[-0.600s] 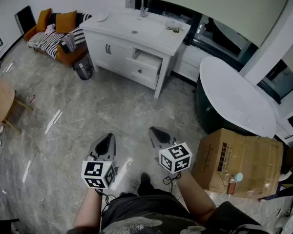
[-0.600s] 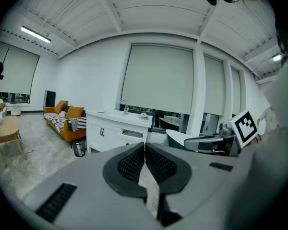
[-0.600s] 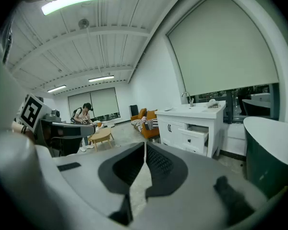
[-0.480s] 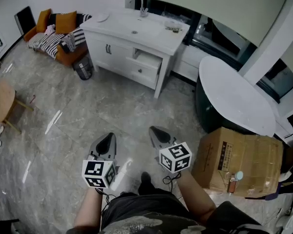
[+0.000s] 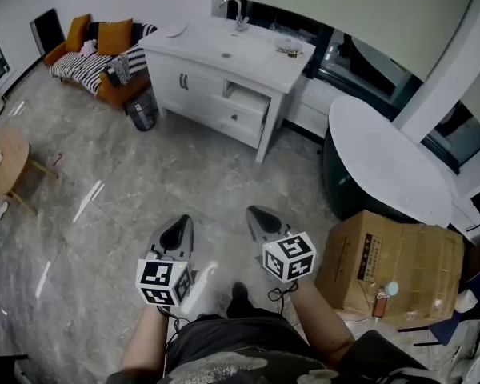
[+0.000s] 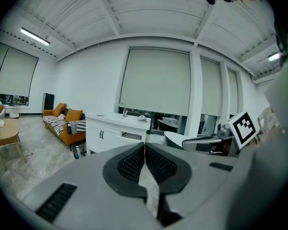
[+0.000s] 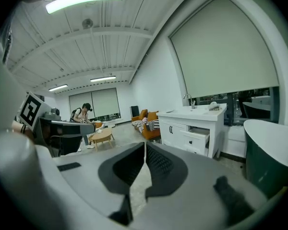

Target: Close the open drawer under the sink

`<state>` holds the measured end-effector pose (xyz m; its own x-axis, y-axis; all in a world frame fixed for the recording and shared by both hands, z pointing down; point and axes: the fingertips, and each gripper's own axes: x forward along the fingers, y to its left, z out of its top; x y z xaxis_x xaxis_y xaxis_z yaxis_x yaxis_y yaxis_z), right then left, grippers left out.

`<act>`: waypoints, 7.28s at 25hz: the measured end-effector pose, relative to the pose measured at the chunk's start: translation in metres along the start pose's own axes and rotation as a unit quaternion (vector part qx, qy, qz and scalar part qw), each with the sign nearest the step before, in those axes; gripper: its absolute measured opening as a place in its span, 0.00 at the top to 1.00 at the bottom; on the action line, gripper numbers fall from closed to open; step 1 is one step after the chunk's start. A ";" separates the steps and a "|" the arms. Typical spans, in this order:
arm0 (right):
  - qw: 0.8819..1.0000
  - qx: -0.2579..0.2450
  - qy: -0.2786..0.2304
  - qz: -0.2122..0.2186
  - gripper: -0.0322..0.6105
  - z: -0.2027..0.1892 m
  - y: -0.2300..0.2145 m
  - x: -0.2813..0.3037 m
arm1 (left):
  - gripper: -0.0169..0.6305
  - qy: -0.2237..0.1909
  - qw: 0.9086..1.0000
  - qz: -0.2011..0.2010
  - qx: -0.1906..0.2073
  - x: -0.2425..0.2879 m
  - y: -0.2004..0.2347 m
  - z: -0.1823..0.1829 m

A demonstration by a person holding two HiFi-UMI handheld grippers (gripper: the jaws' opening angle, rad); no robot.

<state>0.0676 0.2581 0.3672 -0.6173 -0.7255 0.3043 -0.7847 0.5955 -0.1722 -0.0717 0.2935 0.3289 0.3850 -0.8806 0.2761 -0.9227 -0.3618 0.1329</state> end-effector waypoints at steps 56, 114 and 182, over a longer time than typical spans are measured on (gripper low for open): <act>0.983 0.115 0.041 -0.140 0.90 0.020 -0.116 0.263 | 0.95 0.049 0.996 -0.068 -0.024 0.243 0.240 0.038; 0.940 0.204 0.146 -0.232 0.70 -0.142 -0.448 0.597 | 0.94 0.213 0.971 -0.078 -0.069 0.629 0.279 -0.104; 0.960 0.081 0.027 -0.266 0.88 0.033 -0.319 0.481 | 0.94 0.108 0.990 -0.058 -0.069 0.401 0.317 -0.018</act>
<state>0.0193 -0.2919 0.5379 -0.1261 -0.8908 0.4365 -0.9893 0.0805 -0.1215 -0.2092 -0.1690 0.4992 0.4972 -0.7443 0.4459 -0.8665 -0.3993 0.2997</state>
